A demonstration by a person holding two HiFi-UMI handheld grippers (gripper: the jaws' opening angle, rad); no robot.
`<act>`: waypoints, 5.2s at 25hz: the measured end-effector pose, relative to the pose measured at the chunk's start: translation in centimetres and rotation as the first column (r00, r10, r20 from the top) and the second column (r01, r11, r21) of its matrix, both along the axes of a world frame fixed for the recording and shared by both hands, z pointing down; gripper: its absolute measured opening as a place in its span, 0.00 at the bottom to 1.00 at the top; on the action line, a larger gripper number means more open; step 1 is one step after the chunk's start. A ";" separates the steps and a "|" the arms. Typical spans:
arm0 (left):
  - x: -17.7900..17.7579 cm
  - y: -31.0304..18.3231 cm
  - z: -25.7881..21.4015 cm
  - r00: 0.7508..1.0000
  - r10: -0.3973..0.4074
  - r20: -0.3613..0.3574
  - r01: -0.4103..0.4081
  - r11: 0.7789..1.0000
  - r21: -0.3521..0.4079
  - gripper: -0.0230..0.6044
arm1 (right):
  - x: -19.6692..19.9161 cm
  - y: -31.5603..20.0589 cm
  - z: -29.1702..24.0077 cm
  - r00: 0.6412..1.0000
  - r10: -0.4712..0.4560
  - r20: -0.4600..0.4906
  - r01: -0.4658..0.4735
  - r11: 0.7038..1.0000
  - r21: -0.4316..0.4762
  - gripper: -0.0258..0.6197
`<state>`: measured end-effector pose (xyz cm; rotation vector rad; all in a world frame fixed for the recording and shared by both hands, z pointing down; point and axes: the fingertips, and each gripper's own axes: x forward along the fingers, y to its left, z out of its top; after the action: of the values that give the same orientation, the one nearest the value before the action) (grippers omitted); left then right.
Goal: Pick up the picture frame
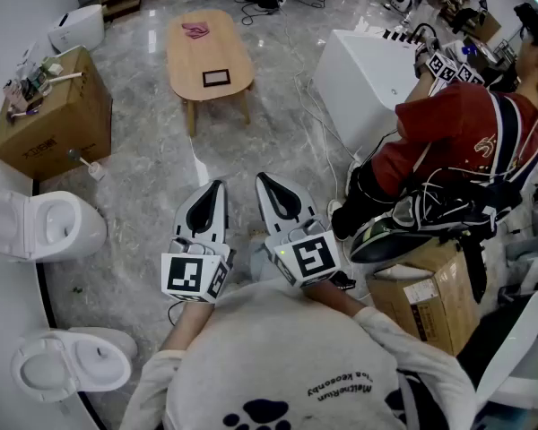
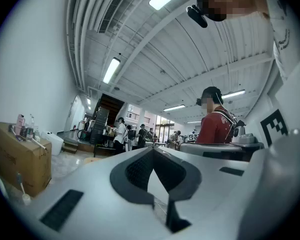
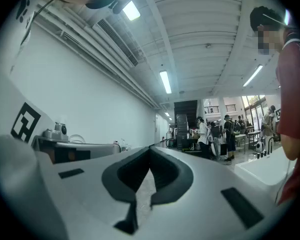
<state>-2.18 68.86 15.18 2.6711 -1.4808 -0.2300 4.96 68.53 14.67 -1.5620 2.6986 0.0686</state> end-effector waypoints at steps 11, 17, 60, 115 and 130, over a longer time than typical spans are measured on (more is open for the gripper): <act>0.2 -7.0 0.6 1.000 -0.025 0.011 0.025 1.000 0.005 0.05 | 0.2 -7.4 0.9 1.000 -0.021 0.019 0.022 1.000 -0.005 0.05; 3.1 -15.9 -0.9 0.998 -0.066 0.014 0.066 0.998 0.000 0.05 | 3.0 -16.6 -0.2 0.999 -0.050 -0.014 0.050 0.998 -0.027 0.05; 4.5 -33.8 1.2 0.988 -0.152 0.032 0.154 0.987 -0.044 0.05 | 5.3 -34.9 2.1 0.994 -0.113 0.001 0.113 0.990 -0.087 0.05; -2.7 -60.3 4.0 0.997 0.058 0.050 -0.053 0.994 -0.093 0.05 | -2.4 -59.4 4.5 0.999 0.053 -0.005 -0.054 0.989 -0.138 0.05; -4.6 -69.3 4.3 0.999 -0.034 0.038 0.038 0.993 -0.111 0.05 | -3.8 -69.3 4.8 1.000 -0.019 -0.019 0.016 0.988 -0.157 0.05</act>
<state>-6.79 -0.45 19.44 2.5756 -1.5058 -0.0980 1.20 -0.73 19.49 -1.5834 2.7945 -0.1319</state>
